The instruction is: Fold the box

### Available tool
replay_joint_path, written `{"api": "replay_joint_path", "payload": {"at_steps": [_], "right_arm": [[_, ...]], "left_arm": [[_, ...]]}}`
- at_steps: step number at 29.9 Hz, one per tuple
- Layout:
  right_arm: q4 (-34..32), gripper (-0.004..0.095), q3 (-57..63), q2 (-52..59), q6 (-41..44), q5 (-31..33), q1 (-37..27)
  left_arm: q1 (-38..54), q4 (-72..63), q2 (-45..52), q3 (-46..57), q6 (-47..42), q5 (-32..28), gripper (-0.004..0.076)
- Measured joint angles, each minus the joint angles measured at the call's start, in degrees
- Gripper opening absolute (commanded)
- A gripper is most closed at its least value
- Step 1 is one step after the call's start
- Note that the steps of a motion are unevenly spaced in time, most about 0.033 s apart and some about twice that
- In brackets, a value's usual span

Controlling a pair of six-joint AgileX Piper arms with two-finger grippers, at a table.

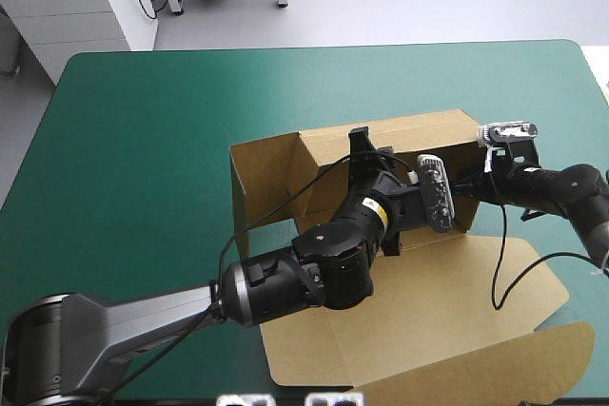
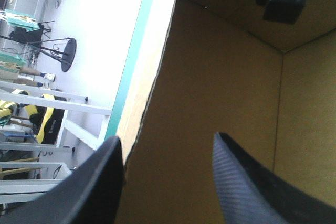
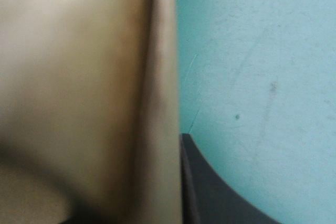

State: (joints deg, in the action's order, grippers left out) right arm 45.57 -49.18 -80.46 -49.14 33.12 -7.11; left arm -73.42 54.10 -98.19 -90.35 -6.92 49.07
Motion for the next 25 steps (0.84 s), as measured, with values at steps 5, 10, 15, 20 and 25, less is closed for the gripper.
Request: {"api": "replay_joint_path", "payload": {"at_steps": [5, 10, 15, 20, 25], "right_arm": [[-0.04, 0.0002, 0.00, 0.00, 1.19, -0.09, 0.00], [-0.55, 0.0002, -0.84, -0.07, 2.18, 0.35, 0.00], [-3.03, 0.0002, -3.50, -0.67, 4.19, 3.48, 0.00], [-5.78, 0.0003, -6.41, -1.13, 7.15, 9.13, 0.00], [-8.16, 0.0003, -9.27, -1.25, 11.21, 12.97, 2.68]], "left_arm": [[-1.59, -3.34, 4.01, 0.00, 0.00, 1.68, 0.0361], [-1.72, -4.00, 7.67, 0.04, -1.18, 4.92, 0.0150], [-1.74, -1.37, 12.09, 0.17, -1.73, 5.45, -0.0003], [1.86, 1.48, 17.19, 0.17, -2.95, 5.38, -0.0003], [14.40, 0.39, 21.61, 0.17, -5.40, 4.93, -0.0003]]}}
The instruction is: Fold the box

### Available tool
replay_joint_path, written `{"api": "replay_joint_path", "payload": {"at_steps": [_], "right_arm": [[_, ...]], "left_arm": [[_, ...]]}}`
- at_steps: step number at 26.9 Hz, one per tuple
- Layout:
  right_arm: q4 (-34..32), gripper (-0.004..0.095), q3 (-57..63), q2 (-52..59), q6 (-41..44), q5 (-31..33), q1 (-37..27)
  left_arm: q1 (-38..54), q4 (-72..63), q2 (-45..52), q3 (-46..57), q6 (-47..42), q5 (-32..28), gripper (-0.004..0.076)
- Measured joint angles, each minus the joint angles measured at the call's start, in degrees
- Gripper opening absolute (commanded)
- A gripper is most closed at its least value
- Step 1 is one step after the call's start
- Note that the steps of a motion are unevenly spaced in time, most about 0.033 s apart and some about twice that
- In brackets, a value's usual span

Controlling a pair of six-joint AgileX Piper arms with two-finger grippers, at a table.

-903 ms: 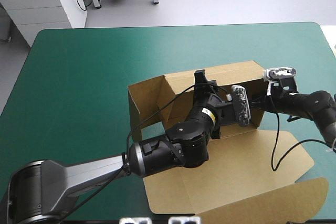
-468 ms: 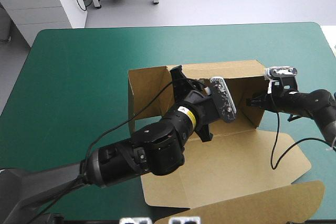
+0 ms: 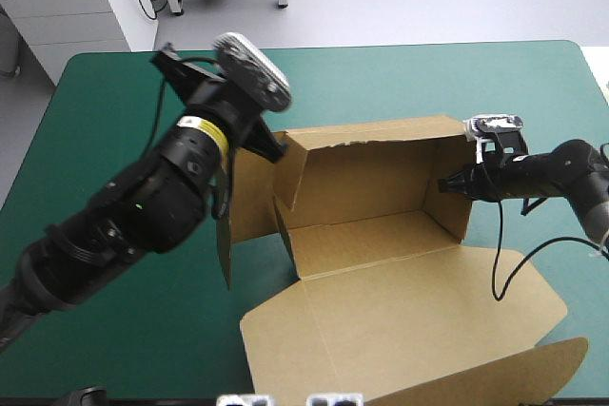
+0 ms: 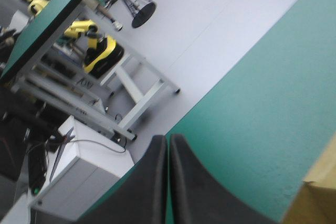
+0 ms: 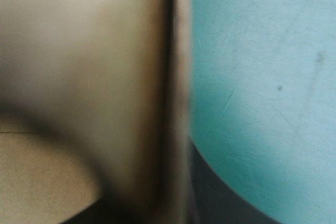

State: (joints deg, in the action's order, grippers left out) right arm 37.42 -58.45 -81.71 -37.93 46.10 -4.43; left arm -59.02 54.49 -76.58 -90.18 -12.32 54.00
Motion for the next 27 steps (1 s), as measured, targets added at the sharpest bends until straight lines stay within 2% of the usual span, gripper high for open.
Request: {"api": "replay_joint_path", "payload": {"at_steps": [8, 13, 20, 23, 27], "right_arm": [[-9.71, 0.0002, -9.14, -0.50, 15.73, 2.64, 8.46], [-15.21, 0.0002, -17.53, -2.17, 24.37, 10.61, 12.12], [-17.88, 0.0002, -25.24, -9.20, 30.21, 20.78, 15.32], [-18.45, 0.0002, -28.33, -15.15, 31.24, 23.83, 15.58], [-18.89, 0.0001, -32.82, -21.96, 31.62, 25.01, 15.58]], "left_arm": [[25.63, -13.76, 5.07, 0.00, 0.37, -3.57, -0.0003], [42.45, -30.87, 4.87, 0.61, 6.30, -5.15, -0.0003], [62.06, -55.81, 3.43, 5.90, 17.85, -6.94, -0.0003], [69.16, -66.81, 2.96, 12.06, 23.60, -7.14, -0.0003], [71.75, -73.99, 2.93, 20.82, 28.71, -7.77, -0.0008]]}}
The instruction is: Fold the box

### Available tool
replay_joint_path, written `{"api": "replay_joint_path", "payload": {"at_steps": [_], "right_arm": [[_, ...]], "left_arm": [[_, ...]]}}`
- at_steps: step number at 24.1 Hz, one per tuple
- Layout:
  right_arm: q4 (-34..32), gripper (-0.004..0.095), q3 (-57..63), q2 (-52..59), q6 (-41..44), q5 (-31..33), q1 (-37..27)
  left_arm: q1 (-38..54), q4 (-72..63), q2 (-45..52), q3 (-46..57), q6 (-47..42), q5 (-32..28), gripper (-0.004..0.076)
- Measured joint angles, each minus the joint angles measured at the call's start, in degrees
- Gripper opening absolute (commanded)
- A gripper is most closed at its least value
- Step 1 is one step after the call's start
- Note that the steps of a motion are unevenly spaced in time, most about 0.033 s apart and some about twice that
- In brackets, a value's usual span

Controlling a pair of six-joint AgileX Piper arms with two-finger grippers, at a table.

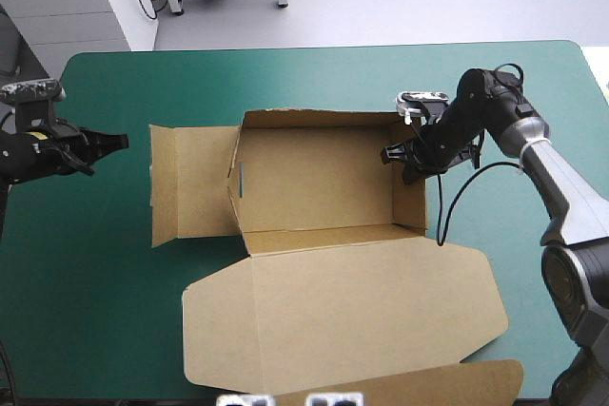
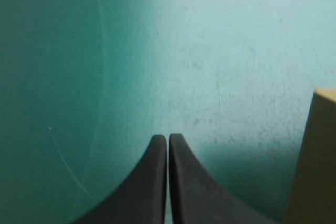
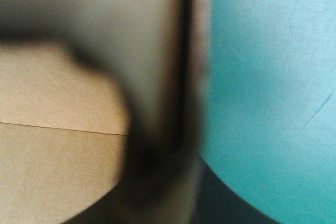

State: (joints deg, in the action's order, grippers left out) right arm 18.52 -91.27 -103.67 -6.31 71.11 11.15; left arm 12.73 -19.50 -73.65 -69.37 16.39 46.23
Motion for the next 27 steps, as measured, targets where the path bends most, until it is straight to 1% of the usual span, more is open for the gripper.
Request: {"api": "replay_joint_path", "payload": {"at_steps": [2, 3, 5, 7, 8, 9, 12, 21, 23, 27], "right_arm": [[0.14, 0.0007, -1.84, -2.03, 0.00, -0.28, 0.00], [0.21, 0.0034, -2.21, -2.56, 0.00, -1.00, 0.00], [0.62, 0.0139, -2.64, -4.39, 0.00, -5.39, 0.68], [0.04, 0.0290, -2.64, -5.14, 0.26, -8.41, 2.04], [-0.57, 0.0339, -2.64, -5.20, 0.26, -9.26, 2.80], [-1.21, 0.0363, -2.64, -5.25, 0.26, -10.04, 3.54], [-2.49, 0.0364, -5.05, -5.32, 0.26, -9.25, 3.91], [-8.78, 0.0363, -19.97, -4.20, 0.20, -0.76, 3.98], [-9.18, 0.0363, -24.15, -3.42, 2.61, -0.25, 3.98], [-7.61, 0.0363, -25.01, -2.06, 4.31, 0.21, 3.98]], "left_arm": [[0.16, -0.72, -0.04, 3.10, 0.71, -0.33, -0.0008], [0.17, -1.09, -0.04, 3.91, 1.09, -0.39, -0.0008], [0.28, -2.21, -0.04, 5.68, 2.70, -0.83, -0.0008], [0.28, -2.80, -0.04, 6.15, 2.98, -1.10, -0.0008], [0.28, -2.85, -0.04, 6.19, 3.04, -1.15, -0.0008], [0.28, -2.85, -0.04, 6.19, 3.09, -1.28, -0.0008], [0.28, -2.85, -0.04, 6.19, 3.09, -1.53, -0.0008], [0.28, -2.86, -0.04, 6.21, 3.09, -1.53, -0.0008], [0.28, -2.91, -0.04, 6.21, 3.09, -1.53, -0.0008], [0.28, -2.97, -0.04, 6.21, 3.09, -1.09, -0.0008]]}}
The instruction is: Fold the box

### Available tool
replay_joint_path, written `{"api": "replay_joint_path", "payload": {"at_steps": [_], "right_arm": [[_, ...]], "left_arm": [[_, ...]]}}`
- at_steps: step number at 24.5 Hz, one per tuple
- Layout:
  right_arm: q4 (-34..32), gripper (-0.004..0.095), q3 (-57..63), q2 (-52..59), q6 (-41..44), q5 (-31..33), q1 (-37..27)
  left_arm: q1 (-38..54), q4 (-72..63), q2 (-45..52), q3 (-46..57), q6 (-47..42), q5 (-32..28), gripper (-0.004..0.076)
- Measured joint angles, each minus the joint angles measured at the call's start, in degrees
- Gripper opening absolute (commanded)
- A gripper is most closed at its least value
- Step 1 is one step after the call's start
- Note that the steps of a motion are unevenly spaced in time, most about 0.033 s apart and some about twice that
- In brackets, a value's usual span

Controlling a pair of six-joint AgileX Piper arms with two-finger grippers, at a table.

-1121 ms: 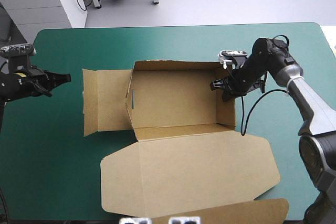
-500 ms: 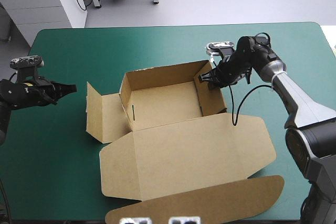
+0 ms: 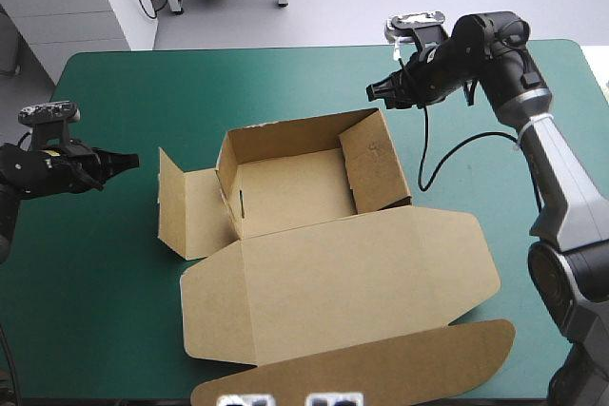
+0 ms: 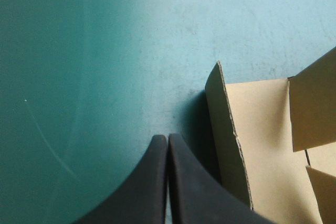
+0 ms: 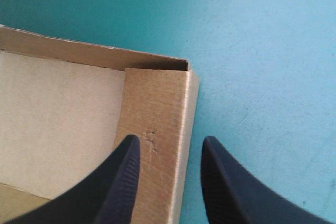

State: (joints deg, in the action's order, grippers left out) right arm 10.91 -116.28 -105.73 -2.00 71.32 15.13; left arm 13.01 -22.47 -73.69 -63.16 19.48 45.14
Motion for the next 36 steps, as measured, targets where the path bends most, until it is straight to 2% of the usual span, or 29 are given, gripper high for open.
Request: {"api": "replay_joint_path", "payload": {"at_steps": [5, 9, 14, 20, 22, 25, 31, 36], "right_arm": [[1.56, 0.0363, 4.13, 2.75, -0.60, -0.04, 0.04], [0.06, 0.0364, 13.00, 3.95, -3.08, -0.04, 0.04], [3.99, 0.0363, 14.54, -0.91, -5.93, -0.22, 0.04], [5.76, 0.0357, 14.54, -7.68, -6.65, -0.73, 0.04], [6.08, 0.0236, 14.54, -10.00, -6.70, -0.92, 0.04], [5.64, -0.0016, 14.54, -11.25, -6.59, -0.99, -0.02], [5.58, -0.0018, 14.49, -11.36, -6.64, -1.85, -0.27], [6.28, -0.0018, 14.49, -10.58, -6.15, -3.83, -0.57]], "left_arm": [[0.00, 0.00, 0.00, 0.00, 0.00, 0.23, -0.0008], [0.00, 0.00, 0.00, 0.00, 0.00, 0.42, -0.0008], [0.00, 0.00, 0.00, 0.00, 0.00, 1.43, -0.0008], [0.00, -0.38, 0.00, 0.00, 0.00, 1.72, -0.0008], [0.00, -1.80, 0.00, 0.00, 0.00, 1.72, -0.0008], [0.00, -4.14, 0.00, 0.00, 0.00, 1.77, -0.0008], [1.43, -7.22, 0.00, 0.00, -2.53, -0.15, -0.0008], [8.52, -14.93, 0.00, 0.00, -1.99, -1.14, -0.0008]]}}
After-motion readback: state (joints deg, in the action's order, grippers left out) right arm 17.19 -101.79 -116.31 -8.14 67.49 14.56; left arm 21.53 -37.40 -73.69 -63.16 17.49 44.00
